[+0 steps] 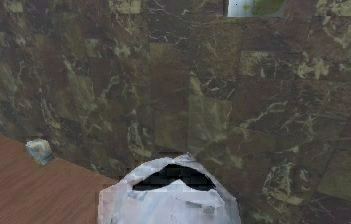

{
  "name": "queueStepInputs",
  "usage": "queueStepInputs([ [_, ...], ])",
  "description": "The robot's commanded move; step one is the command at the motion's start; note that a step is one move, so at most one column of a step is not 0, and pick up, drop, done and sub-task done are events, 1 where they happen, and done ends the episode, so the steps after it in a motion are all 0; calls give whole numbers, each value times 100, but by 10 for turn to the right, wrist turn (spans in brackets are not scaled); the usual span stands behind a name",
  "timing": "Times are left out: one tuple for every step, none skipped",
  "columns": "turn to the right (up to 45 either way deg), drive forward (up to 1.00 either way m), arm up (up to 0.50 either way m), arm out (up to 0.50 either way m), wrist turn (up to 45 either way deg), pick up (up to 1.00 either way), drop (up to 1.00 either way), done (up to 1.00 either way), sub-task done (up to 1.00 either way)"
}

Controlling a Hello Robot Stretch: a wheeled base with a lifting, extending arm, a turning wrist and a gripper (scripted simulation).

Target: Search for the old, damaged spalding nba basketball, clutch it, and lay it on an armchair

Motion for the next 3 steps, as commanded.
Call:
queueStepInputs([
  [-450,0,0,0,0,0,0,0,0],
  [-240,0,0,0,0,0,0,0,0],
  [0,100,0,0,0,0,0,0,0],
])
